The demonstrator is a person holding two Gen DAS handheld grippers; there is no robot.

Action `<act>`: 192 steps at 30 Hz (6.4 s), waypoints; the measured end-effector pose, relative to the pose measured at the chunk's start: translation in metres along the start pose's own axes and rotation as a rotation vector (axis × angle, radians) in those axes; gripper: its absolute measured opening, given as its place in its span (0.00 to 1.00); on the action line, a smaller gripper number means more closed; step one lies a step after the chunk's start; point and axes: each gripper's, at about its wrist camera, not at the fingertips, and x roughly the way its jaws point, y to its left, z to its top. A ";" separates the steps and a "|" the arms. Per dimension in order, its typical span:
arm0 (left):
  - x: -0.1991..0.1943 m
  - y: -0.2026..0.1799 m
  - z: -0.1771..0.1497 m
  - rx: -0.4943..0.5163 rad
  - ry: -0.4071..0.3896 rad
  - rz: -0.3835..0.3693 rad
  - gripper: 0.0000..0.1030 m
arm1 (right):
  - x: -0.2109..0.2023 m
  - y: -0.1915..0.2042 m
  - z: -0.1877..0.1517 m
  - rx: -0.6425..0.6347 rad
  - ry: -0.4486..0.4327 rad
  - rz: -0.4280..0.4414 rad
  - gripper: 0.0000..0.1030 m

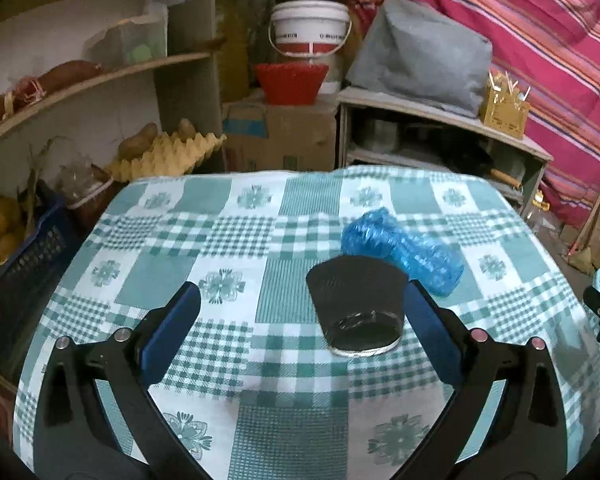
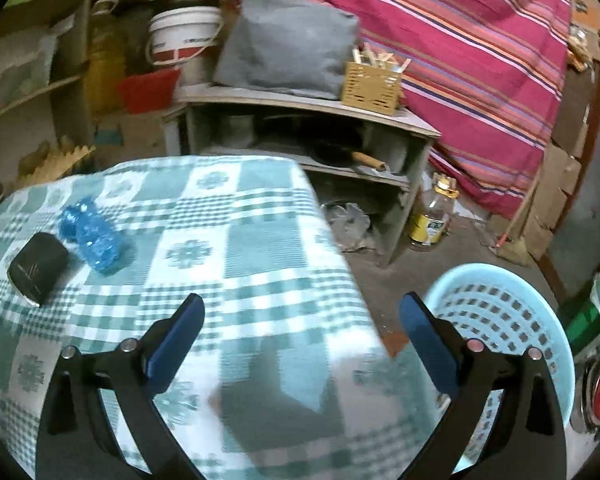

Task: Collect trash
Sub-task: 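Move both tools back over the black cup and blue bag, then grasp the black cup by its rim with the left tool, then grasp the blue plastic bag with the right tool while the left tool holds the cup, then carry the black cup and blue bag over the blue basket, then open both tools to drop the cup and bag into the basket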

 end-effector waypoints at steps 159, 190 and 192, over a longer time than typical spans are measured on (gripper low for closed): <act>-0.074 -0.286 -0.029 0.242 -0.084 -0.490 0.72 | -0.059 -0.239 -0.060 0.291 -0.002 -0.101 0.22; -0.064 -0.369 -0.041 0.277 -0.067 -0.529 0.93 | -0.028 -0.274 -0.067 0.331 0.044 -0.096 0.22; -0.067 -0.359 -0.038 0.276 -0.075 -0.515 0.94 | -0.025 -0.269 -0.065 0.325 0.045 -0.092 0.23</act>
